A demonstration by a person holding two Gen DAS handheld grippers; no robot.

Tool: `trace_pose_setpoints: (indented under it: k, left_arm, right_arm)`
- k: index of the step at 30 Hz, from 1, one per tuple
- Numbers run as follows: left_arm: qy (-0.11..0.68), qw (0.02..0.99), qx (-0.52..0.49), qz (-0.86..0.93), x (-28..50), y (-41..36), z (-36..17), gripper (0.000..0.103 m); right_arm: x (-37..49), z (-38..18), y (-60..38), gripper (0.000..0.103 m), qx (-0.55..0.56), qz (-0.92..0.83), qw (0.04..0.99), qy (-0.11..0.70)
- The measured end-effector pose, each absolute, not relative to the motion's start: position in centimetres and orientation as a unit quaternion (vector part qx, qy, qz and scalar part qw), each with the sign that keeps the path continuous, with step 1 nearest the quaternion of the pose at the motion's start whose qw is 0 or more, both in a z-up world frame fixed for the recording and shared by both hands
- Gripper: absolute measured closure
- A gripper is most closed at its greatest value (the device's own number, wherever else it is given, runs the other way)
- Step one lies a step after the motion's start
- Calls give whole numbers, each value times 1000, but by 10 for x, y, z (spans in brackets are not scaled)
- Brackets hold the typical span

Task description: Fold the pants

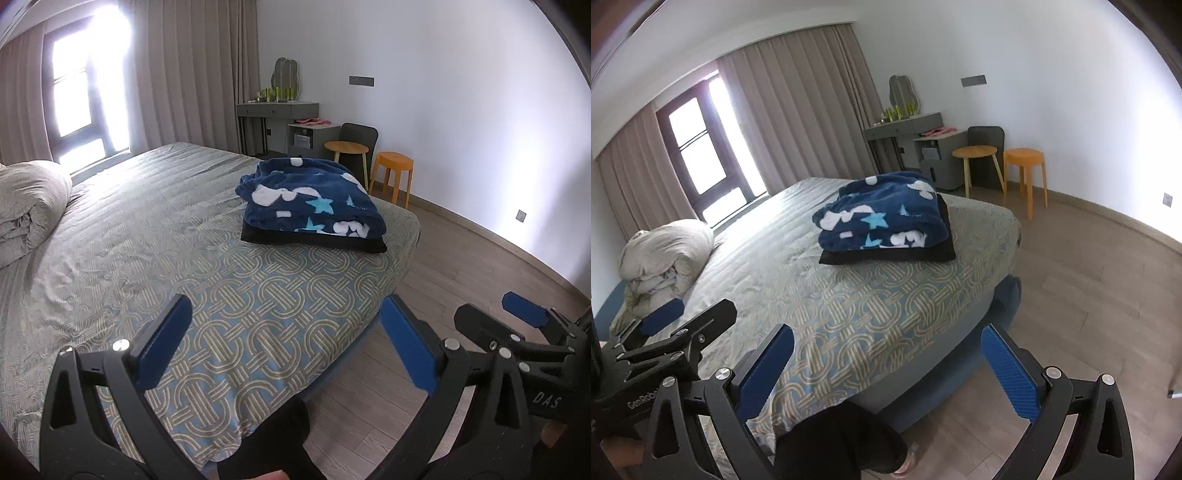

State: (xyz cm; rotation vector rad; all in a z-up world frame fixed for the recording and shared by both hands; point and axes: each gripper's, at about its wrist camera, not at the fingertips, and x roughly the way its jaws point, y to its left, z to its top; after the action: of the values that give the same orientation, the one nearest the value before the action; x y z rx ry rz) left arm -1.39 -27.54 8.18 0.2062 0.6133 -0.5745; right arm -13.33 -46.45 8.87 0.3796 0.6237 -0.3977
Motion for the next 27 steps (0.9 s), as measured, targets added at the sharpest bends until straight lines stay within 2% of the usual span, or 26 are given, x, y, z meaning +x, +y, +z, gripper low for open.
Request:
trace_pose_setpoints:
  k: [27]
  left_arm:
    - [310,905,87,-277,-12,-271,74,1]
  right_arm:
    - [-128,83,-457,0,181,-189,913,313]
